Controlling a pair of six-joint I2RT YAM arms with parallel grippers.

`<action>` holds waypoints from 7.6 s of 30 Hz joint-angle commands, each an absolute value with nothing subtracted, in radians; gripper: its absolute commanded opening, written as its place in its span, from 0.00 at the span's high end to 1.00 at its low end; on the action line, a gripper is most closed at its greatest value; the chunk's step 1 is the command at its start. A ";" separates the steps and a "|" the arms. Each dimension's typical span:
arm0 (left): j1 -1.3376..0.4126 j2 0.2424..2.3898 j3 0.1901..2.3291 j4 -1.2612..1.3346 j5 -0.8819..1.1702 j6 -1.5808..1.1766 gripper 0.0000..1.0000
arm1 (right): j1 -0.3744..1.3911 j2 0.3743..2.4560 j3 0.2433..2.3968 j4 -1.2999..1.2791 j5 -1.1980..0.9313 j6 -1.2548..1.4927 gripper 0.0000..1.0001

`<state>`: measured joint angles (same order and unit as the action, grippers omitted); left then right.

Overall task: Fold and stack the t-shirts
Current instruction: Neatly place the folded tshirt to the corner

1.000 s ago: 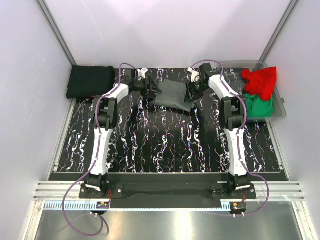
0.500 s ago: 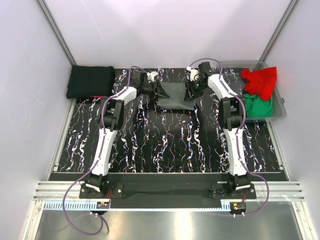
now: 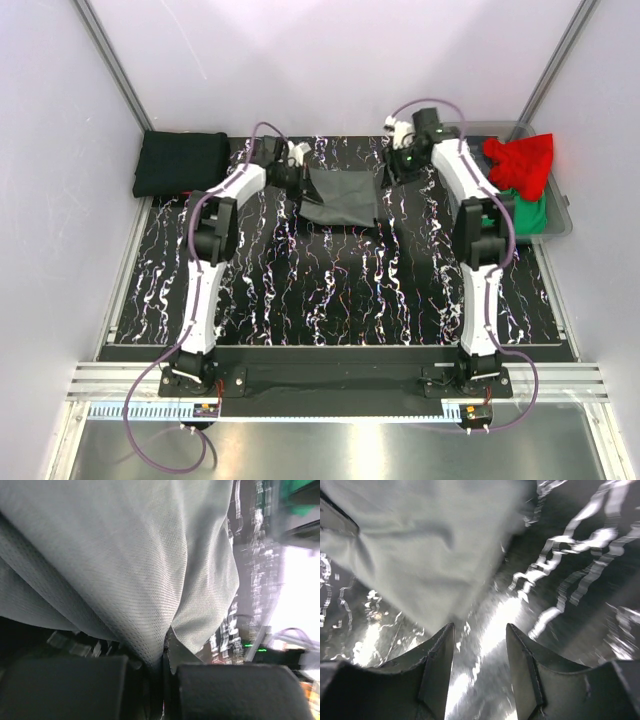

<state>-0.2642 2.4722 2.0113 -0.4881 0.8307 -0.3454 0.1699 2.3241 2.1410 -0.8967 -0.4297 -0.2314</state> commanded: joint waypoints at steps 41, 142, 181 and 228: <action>-0.009 2.315 2.497 -0.709 -0.129 0.730 1.00 | 0.075 2.063 1.971 -0.865 -0.488 -0.221 0.48; 0.034 2.315 2.261 -0.600 -0.115 0.088 0.43 | 0.186 2.094 1.924 -0.980 -0.374 -0.376 0.49; 0.084 2.413 2.387 -0.627 -0.144 0.213 0.46 | 0.158 2.029 1.856 -0.968 -0.411 -0.373 0.47; 0.100 2.617 2.513 -0.077 -0.124 0.192 0.96 | 0.193 2.040 1.870 -0.980 -0.331 -0.417 0.47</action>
<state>0.0990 2.5931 2.4535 -0.2504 -0.1272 0.1814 0.1703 2.0602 1.8454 -0.9752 -0.3550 -0.3946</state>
